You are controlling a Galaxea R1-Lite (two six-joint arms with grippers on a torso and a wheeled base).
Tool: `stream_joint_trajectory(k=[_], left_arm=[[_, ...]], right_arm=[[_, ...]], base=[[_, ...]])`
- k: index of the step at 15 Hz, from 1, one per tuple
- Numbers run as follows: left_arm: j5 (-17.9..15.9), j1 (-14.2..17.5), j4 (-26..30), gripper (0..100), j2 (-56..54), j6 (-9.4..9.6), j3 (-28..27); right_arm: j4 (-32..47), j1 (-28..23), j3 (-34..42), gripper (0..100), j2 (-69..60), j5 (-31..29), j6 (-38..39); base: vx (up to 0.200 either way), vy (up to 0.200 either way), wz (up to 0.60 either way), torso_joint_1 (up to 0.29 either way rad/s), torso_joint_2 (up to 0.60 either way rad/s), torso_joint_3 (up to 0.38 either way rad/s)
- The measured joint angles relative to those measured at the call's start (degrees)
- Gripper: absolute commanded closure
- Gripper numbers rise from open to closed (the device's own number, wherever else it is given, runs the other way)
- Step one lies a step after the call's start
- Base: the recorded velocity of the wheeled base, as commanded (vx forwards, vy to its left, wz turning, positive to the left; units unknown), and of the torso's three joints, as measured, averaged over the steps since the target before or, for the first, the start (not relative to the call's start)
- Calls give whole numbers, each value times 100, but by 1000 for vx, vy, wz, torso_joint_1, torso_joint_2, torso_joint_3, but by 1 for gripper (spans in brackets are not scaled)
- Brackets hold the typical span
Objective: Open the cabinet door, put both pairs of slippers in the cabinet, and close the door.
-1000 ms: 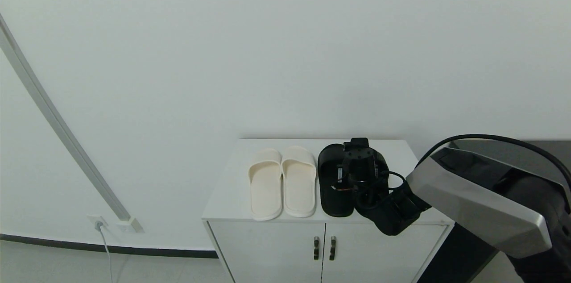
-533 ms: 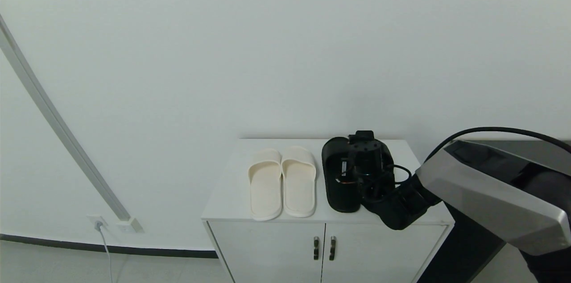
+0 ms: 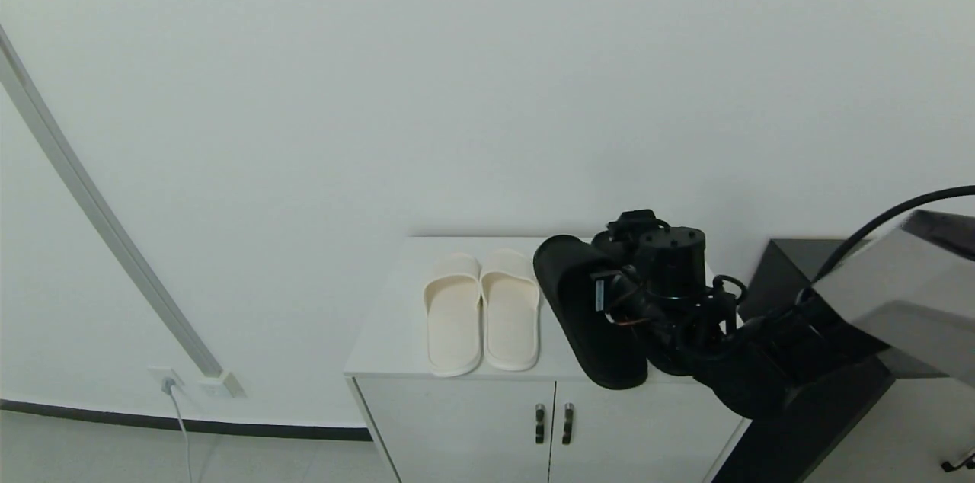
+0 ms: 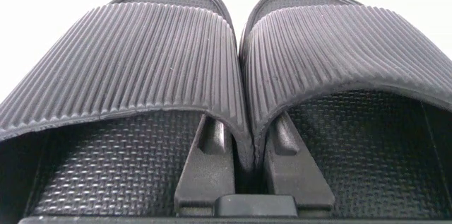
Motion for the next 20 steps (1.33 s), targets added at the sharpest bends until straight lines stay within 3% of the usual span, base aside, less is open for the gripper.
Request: stream_joint_trajectory(k=[4, 7, 13, 20], left_arm=[[0, 0, -2, 100, 0, 0, 0], [0, 0, -2, 100, 0, 0, 0], [2, 0, -2, 100, 0, -9, 0], [0, 0, -2, 100, 0, -6, 0]], right_arm=[[7, 191, 1226, 100, -1151, 1467, -246], [21, 276, 1781, 100, -1735, 2188, -424], [21, 425, 2081, 100, -2057, 2227, -530], [-6, 445, 2192, 100, -2068, 2193, -1041]], base=[[0, 0, 0, 0, 0, 0], [0, 0, 0, 0, 0, 0], [0, 0, 0, 0, 0, 0], [-200, 0, 0, 1, 5, 4]])
